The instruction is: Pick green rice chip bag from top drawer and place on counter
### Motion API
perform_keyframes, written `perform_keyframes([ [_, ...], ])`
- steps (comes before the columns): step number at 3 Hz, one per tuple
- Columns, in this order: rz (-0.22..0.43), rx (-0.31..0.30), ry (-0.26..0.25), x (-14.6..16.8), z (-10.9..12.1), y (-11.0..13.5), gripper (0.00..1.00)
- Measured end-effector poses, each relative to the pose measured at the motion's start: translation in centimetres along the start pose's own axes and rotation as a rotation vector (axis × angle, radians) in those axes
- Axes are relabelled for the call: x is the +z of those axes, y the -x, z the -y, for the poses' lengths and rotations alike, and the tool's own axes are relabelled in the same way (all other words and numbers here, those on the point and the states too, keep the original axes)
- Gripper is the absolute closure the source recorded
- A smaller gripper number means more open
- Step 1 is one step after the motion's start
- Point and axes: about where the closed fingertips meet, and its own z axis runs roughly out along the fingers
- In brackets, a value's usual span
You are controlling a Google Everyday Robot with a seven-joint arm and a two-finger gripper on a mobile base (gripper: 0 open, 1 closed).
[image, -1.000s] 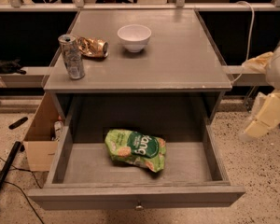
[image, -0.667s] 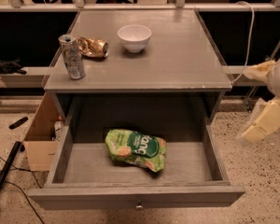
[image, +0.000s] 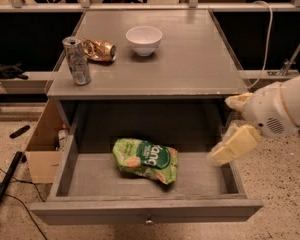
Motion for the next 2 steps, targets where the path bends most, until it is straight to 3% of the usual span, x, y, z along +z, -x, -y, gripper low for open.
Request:
perform_keyframes([
  [1, 0.009, 0.0, 0.079, 8.54, -2.95, 1.74, 0.0],
  [2, 0.009, 0.0, 0.079, 8.54, -2.95, 1.74, 0.0],
])
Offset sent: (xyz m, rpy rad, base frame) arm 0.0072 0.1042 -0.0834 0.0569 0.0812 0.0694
